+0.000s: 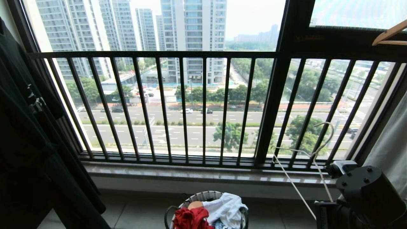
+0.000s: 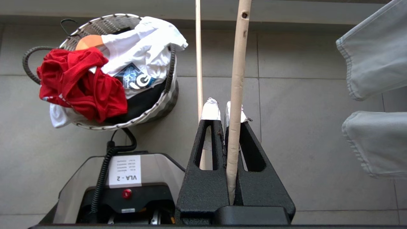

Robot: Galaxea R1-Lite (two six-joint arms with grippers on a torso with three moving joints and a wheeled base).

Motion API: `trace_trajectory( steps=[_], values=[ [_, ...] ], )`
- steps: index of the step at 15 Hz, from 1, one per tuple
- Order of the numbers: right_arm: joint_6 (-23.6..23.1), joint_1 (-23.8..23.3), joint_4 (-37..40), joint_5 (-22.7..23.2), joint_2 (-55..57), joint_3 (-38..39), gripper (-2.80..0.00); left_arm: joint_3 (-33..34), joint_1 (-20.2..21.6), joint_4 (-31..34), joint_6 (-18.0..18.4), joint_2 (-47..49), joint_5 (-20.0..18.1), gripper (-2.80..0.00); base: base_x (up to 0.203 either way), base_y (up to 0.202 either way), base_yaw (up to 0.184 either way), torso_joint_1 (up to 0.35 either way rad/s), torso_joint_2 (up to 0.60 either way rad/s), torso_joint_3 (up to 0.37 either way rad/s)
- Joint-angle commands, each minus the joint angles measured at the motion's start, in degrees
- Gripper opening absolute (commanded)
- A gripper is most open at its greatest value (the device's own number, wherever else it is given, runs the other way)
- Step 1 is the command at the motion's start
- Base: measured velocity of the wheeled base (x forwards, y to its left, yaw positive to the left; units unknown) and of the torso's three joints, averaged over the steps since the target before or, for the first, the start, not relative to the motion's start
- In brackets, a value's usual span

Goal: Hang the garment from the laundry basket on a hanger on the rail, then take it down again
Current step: Pick up clothes from the basket

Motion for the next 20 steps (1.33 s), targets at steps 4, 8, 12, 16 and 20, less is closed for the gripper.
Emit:
trace_trajectory(
  steps=[4,8,12,16,20],
  values=[
    [0.2,0.0,0.0,-0.1,-0.3,0.0,-2.80,0.0,0.0,0.0,0.0,0.1,0.0,-2.80,0.000,0.000,0.000,-0.192,0.51,0.311],
    [0.2,0.0,0.0,-0.1,-0.7,0.1,-2.80,0.0,0.0,0.0,0.0,0.1,0.0,-2.80,0.000,0.000,0.000,-0.168,0.48,0.313],
    [0.2,0.0,0.0,-0.1,-0.8,0.3,-2.80,0.0,0.0,0.0,0.0,0.1,0.0,-2.80,0.000,0.000,0.000,-0.134,0.46,0.328],
    [0.2,0.0,0.0,-0.1,-0.8,0.2,-2.80,0.0,0.0,0.0,0.0,0.1,0.0,-2.80,0.000,0.000,0.000,-0.097,0.45,0.350],
    [0.2,0.0,-0.3,-0.1,-0.8,0.1,-2.80,0.0,0.0,0.0,0.0,0.1,0.0,-2.80,0.000,0.000,0.000,-0.037,0.34,0.298]
  ],
)
